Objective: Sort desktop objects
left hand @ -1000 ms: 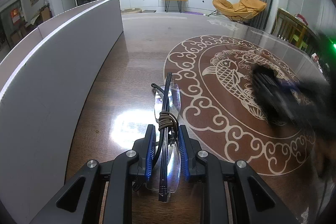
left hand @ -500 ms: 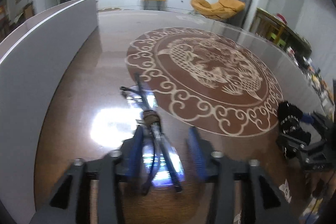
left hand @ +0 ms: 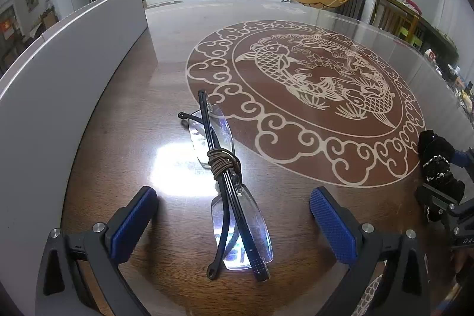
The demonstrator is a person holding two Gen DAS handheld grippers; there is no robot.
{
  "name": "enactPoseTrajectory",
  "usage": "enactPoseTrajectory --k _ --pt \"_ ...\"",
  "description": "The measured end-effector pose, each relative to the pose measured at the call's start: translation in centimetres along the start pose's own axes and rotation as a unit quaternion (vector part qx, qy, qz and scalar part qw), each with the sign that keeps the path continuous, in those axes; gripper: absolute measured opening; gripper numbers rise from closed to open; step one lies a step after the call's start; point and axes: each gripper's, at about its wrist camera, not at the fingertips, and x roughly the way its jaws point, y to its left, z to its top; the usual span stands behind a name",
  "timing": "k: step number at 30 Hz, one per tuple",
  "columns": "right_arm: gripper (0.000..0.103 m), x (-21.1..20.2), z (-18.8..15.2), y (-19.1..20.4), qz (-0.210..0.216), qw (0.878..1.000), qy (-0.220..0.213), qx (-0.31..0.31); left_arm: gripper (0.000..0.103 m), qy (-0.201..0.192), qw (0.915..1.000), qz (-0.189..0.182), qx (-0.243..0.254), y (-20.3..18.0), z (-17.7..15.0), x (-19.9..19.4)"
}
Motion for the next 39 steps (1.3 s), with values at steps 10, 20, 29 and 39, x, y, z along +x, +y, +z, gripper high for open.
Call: enactPoseTrajectory --k 10,20,29,39 --pt "0.103 0.04 -0.02 0.06 0.0 1.0 0.0 0.0 0.103 0.0 1.0 0.0 -0.001 0.02 -0.01 0.04" --pt "0.103 0.11 0.0 0.16 0.0 1.0 0.0 0.0 0.103 0.0 1.0 0.0 -0.002 0.03 -0.01 0.06" --pt "0.103 0.15 -0.01 0.22 0.0 1.0 0.0 0.0 0.103 0.0 1.0 0.001 -0.002 0.0 0.01 0.09" --pt "0.103 0.2 -0.03 0.27 -0.001 1.0 0.0 0.0 0.103 0.0 1.0 0.001 -0.002 0.06 -0.03 0.09"
